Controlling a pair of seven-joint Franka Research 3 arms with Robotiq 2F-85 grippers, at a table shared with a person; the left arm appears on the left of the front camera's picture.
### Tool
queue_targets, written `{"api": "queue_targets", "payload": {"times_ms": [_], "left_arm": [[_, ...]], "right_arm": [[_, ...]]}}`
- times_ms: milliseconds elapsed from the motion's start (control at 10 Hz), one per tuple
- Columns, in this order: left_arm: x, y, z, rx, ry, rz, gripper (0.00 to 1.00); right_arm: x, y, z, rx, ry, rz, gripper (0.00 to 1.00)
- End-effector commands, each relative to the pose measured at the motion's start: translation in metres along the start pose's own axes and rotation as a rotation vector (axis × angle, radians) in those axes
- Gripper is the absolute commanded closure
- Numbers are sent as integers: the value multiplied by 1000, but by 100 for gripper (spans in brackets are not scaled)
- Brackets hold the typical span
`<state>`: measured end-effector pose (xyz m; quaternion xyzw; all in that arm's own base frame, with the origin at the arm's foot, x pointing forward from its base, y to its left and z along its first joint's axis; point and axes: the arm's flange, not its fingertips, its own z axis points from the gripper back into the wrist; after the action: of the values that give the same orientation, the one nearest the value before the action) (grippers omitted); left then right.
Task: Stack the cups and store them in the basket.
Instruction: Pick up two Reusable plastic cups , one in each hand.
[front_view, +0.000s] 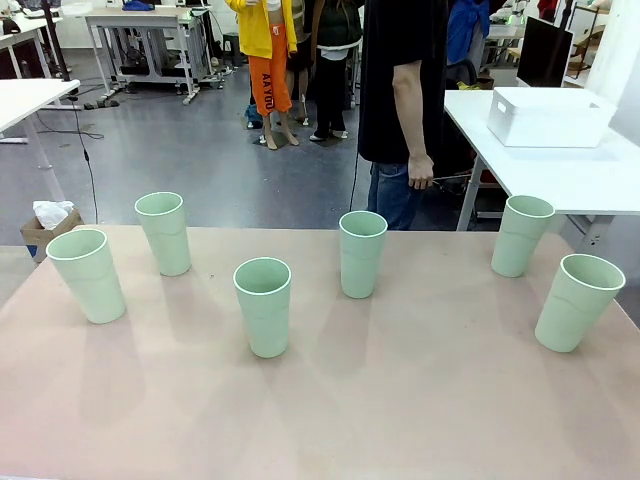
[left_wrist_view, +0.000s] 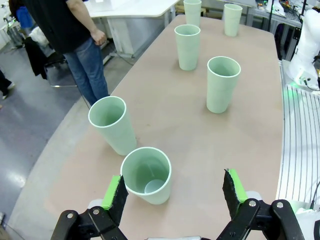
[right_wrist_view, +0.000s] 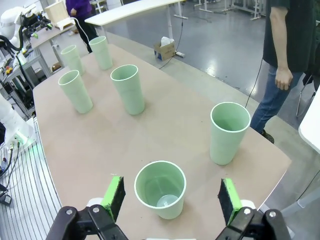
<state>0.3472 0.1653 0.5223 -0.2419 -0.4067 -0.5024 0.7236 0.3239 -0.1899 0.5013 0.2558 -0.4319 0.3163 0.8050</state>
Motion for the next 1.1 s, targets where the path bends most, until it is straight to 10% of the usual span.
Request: {"api": "queue_targets", "payload": {"times_ms": [0, 1000], "left_arm": [[-1, -1, 2, -8, 0, -17, 0], [-1, -1, 2, -8, 0, -17, 0]], "right_arm": [[3, -2, 0, 2, -24, 20, 0], [3, -2, 0, 2, -24, 20, 0]]}}
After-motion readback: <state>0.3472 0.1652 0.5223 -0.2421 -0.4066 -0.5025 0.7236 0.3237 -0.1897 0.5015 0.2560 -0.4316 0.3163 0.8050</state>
